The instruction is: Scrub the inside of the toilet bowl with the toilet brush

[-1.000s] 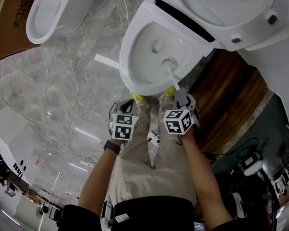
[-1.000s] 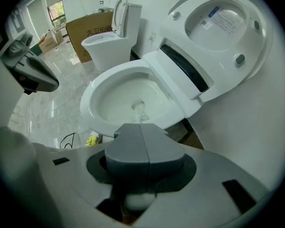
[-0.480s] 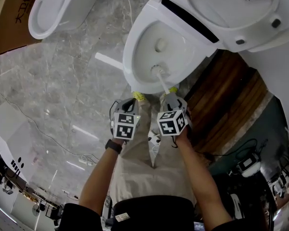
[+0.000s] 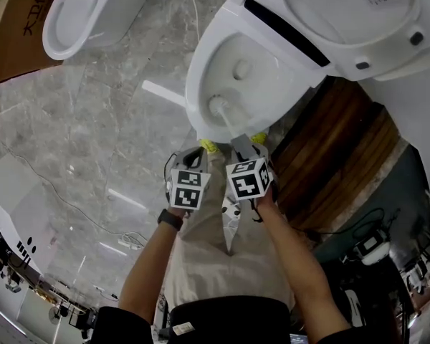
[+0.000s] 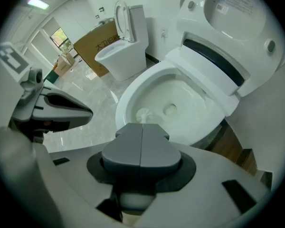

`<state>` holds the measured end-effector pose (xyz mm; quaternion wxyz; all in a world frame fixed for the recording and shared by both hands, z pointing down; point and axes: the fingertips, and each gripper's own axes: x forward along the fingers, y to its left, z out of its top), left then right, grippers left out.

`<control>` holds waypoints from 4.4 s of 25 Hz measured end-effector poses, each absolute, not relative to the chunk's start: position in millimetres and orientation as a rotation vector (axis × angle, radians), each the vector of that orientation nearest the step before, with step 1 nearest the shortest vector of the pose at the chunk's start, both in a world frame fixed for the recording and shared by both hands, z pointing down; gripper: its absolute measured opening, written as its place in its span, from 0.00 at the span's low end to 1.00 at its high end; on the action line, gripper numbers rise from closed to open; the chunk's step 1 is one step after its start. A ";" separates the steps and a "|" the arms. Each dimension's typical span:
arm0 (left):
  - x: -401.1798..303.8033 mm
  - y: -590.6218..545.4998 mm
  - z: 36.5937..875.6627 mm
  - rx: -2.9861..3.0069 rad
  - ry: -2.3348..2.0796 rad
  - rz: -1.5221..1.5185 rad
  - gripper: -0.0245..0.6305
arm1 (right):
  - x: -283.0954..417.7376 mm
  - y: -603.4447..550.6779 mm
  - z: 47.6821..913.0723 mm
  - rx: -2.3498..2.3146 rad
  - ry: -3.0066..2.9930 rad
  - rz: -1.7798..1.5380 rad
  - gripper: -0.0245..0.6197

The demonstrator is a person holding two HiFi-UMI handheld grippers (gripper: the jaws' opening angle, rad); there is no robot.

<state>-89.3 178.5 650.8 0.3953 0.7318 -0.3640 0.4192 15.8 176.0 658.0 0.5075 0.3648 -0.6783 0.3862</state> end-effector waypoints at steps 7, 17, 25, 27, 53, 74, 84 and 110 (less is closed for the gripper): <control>-89.6 176.0 657.3 1.857 -0.914 1.073 0.07 | 21.8 136.6 662.5 0.823 -1.721 0.940 0.29; -91.3 168.5 665.3 1.849 -0.918 1.067 0.07 | 18.9 88.7 672.1 0.844 -1.753 0.861 0.28; -96.4 155.5 669.5 1.852 -0.937 1.061 0.07 | 30.0 52.6 692.0 0.900 -1.740 0.773 0.28; -97.1 155.5 671.0 1.847 -0.939 1.054 0.07 | 28.6 42.4 692.4 0.907 -1.758 0.743 0.28; -94.2 167.8 677.9 1.838 -0.912 1.080 0.07 | 88.3 -22.8 700.2 0.992 -1.685 0.455 0.28; -63.7 160.3 672.5 1.854 -0.917 1.085 0.07 | 163.3 38.4 700.6 0.968 -1.621 0.520 0.29; -69.2 168.5 670.1 1.809 -0.935 1.072 0.07 | 153.0 77.5 696.7 0.877 -1.558 0.489 0.28; -82.7 181.2 676.7 1.806 -0.885 1.125 0.07 | 52.0 136.2 699.0 0.843 -1.636 0.876 0.28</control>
